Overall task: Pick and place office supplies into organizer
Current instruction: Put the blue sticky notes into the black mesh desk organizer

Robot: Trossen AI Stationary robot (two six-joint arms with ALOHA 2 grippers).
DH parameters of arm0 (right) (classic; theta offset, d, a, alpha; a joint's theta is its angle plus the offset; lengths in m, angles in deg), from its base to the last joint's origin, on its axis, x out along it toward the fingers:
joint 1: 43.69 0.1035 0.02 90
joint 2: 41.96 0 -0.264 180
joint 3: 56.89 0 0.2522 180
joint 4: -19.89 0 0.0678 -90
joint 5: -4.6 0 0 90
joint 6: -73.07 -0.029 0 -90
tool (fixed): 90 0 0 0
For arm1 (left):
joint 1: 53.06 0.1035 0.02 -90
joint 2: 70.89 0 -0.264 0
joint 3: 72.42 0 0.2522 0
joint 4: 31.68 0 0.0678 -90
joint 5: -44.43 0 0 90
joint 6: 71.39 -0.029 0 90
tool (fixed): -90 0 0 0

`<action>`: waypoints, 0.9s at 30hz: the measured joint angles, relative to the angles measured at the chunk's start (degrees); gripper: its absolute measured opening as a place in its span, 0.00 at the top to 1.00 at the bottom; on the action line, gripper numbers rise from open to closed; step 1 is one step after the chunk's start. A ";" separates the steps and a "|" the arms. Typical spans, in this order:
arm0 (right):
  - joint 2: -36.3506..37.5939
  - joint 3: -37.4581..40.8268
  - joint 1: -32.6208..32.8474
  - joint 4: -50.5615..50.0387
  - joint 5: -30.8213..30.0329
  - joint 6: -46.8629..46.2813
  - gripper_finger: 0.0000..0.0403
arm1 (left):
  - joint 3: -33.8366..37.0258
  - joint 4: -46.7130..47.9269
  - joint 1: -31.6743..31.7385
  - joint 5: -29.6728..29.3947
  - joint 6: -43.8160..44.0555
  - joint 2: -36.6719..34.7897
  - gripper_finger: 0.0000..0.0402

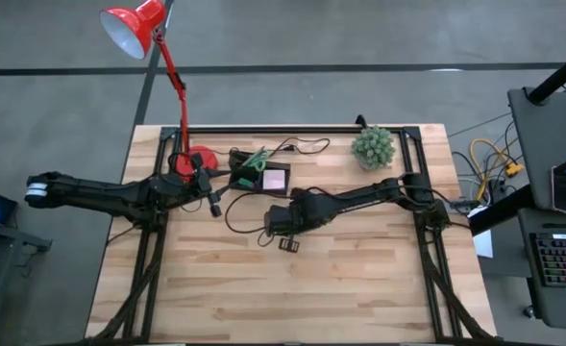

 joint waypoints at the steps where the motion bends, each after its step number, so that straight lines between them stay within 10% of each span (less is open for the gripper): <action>1: 0.02 -0.60 -0.25 0.07 -0.60 1.03 0.95 | 0.00 0.00 0.00 0.00 0.00 -0.02 0.65; 27: -4.65 -3.88 -14.40 14.84 -6.21 25.95 0.95 | 0.20 0.60 0.00 -0.20 0.00 -0.57 0.65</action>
